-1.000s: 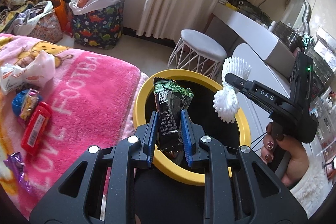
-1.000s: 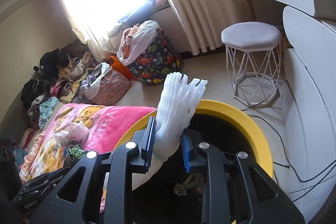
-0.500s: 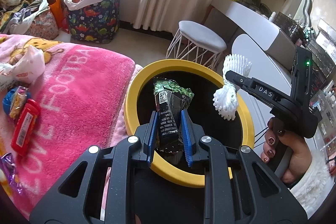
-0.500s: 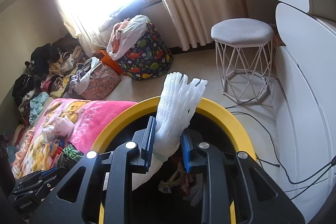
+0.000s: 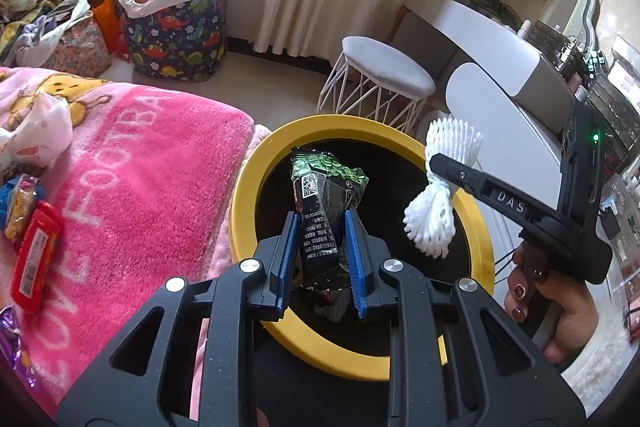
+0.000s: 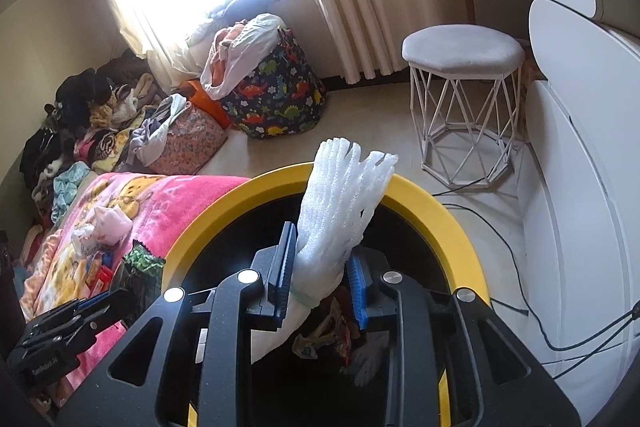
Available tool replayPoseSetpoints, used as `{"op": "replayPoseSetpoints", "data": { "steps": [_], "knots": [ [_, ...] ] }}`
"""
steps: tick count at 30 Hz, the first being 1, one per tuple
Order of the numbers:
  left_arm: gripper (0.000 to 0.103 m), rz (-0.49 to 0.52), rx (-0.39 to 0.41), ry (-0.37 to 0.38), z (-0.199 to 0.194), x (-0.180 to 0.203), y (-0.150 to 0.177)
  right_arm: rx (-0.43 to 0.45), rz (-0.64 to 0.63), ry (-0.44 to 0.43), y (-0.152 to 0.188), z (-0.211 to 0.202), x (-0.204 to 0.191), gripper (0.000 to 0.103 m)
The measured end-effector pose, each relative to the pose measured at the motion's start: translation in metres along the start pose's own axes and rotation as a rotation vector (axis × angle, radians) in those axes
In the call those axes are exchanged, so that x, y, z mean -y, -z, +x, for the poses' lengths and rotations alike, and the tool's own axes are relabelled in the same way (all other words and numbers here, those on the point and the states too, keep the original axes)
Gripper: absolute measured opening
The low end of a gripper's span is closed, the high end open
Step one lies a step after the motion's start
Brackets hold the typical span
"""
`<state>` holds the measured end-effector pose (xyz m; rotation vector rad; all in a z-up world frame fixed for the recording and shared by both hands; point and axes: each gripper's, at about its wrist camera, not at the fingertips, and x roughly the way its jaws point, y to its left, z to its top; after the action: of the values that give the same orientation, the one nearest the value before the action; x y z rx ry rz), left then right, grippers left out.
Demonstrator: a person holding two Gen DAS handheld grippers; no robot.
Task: Collect trash
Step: 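Open both tools to drop the wrapper and foam sleeve into the bin, then move both open tools back over the trash on the blanket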
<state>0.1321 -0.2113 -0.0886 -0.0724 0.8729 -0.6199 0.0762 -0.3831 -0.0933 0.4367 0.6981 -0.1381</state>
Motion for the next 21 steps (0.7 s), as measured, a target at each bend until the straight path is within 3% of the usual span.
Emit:
{"op": "replayPoseSetpoints", "data": {
  "steps": [2,4,9,21],
  "knots": [
    [0.026,-0.003,0.004,-0.003,0.000,-0.001,0.000,-0.008,0.006,-0.004,0.001,0.002,0.000,0.035],
    [0.053,-0.011,0.012,-0.016,-0.002,-0.003,0.001,-0.011,0.020,-0.009,0.001,0.002,0.002,0.043],
    [0.090,-0.049,0.053,-0.043,-0.014,-0.013,0.000,-0.006,0.022,-0.008,0.002,0.002,0.001,0.052],
    [0.092,-0.105,0.128,-0.095,-0.043,-0.037,-0.001,0.041,-0.019,-0.054,0.002,-0.008,-0.027,0.062]
  ]
}}
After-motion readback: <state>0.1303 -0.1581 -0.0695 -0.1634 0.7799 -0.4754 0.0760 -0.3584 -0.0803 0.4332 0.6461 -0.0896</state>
